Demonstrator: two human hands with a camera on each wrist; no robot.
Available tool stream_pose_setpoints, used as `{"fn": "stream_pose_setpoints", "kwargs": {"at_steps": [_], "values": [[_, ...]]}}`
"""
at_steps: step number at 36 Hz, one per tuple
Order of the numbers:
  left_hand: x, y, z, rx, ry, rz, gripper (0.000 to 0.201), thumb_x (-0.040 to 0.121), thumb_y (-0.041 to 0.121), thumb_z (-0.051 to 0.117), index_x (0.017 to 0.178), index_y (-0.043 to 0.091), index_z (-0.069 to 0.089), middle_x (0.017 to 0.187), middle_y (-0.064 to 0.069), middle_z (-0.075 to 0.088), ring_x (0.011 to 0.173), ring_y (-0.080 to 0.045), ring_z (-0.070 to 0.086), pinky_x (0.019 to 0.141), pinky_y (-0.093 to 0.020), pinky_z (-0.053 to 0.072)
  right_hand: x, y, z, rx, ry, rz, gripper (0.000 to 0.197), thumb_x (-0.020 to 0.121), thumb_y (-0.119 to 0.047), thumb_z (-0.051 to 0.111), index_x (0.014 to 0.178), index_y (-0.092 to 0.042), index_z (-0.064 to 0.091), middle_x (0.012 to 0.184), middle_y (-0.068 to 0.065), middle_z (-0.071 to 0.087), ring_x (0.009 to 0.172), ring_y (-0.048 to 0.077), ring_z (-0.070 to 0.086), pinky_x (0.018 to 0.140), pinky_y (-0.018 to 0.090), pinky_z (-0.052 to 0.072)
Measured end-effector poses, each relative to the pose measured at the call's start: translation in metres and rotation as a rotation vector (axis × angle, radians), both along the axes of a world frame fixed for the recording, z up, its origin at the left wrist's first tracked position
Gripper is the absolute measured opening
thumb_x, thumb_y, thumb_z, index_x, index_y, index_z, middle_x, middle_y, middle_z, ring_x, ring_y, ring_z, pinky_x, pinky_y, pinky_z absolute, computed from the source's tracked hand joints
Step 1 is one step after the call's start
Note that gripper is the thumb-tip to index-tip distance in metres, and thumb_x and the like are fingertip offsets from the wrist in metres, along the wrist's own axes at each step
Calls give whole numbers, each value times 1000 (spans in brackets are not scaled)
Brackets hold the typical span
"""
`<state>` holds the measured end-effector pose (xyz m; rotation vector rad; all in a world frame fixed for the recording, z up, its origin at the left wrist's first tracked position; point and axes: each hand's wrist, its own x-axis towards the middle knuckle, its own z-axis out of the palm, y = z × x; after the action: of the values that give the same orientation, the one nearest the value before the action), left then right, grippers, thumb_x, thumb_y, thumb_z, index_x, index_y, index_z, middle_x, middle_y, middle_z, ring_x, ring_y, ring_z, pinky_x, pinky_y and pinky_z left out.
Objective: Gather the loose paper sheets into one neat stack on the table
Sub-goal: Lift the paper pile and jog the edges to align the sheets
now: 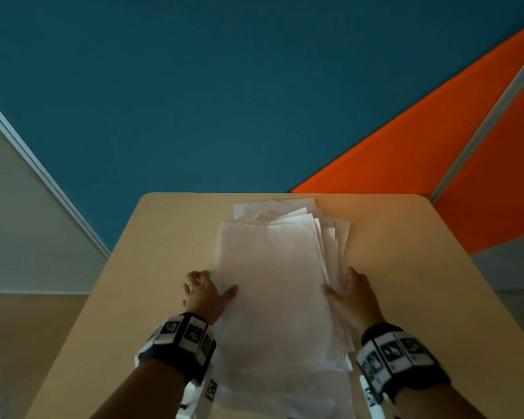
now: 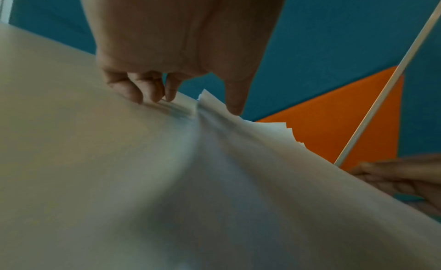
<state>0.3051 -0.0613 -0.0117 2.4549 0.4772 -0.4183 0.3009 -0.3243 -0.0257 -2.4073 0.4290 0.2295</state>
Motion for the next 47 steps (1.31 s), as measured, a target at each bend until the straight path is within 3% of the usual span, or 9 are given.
{"fn": "stream_pose_setpoints", "kwargs": {"at_steps": [10,13,19,26,28,32,39,42,47], "values": [[15,-30,-1,-34,60,71,59,93,18,43,135,-16,18,147,-31,15,139,-42,16,117,-41,12,14,20,6,67,64,-142,63,83,-32,64,129,5,43,133,23,53,123,36,49,102,40,41],[12,-28,4,-54,66,84,56,92,18,45,133,-15,24,144,-32,23,135,-44,24,114,-42,19,11,19,6,126,91,-159,62,82,-32,66,126,6,47,131,24,55,121,36,52,102,41,43],[-4,-32,8,-154,44,157,61,90,21,53,131,-14,25,141,-32,30,131,-44,31,112,-44,27,-4,27,8,193,137,-159,72,85,-27,63,138,6,27,147,22,36,135,34,37,110,36,31],[-21,-20,11,-302,37,224,59,85,24,61,126,-8,33,134,-28,45,122,-39,46,98,-41,40,-29,44,13,238,83,-137,61,82,-16,65,131,8,38,137,21,40,124,34,44,103,32,36],[-27,-15,11,-375,52,228,68,77,32,68,125,-8,39,130,-28,50,118,-39,51,96,-41,42,-37,48,12,244,62,-135,58,82,-13,64,129,8,38,136,21,37,124,34,43,103,32,36],[-33,2,-24,-571,27,289,105,26,47,69,112,-11,54,117,-32,61,107,-43,59,98,-56,46,-51,52,14,273,78,-137,53,84,-11,61,129,7,38,133,22,44,121,34,47,99,32,39],[-83,3,-3,-892,104,290,83,33,19,75,109,-10,56,90,-28,72,88,-43,65,84,-56,53,-87,44,19,319,150,-107,47,87,-13,58,129,4,45,134,19,52,123,31,50,102,32,39],[-112,2,-11,-975,57,317,89,22,22,77,104,-4,55,72,-14,75,63,-29,70,54,-37,61,-107,41,17,262,185,-91,56,86,-19,59,134,2,39,140,19,46,128,30,45,106,32,36],[-153,-3,-12,-1021,-8,334,123,8,27,88,121,1,47,106,-26,60,92,-36,59,54,-35,61,-139,36,16,32,166,-19,67,81,-29,65,133,0,34,141,15,29,128,34,31,108,32,27]]}}
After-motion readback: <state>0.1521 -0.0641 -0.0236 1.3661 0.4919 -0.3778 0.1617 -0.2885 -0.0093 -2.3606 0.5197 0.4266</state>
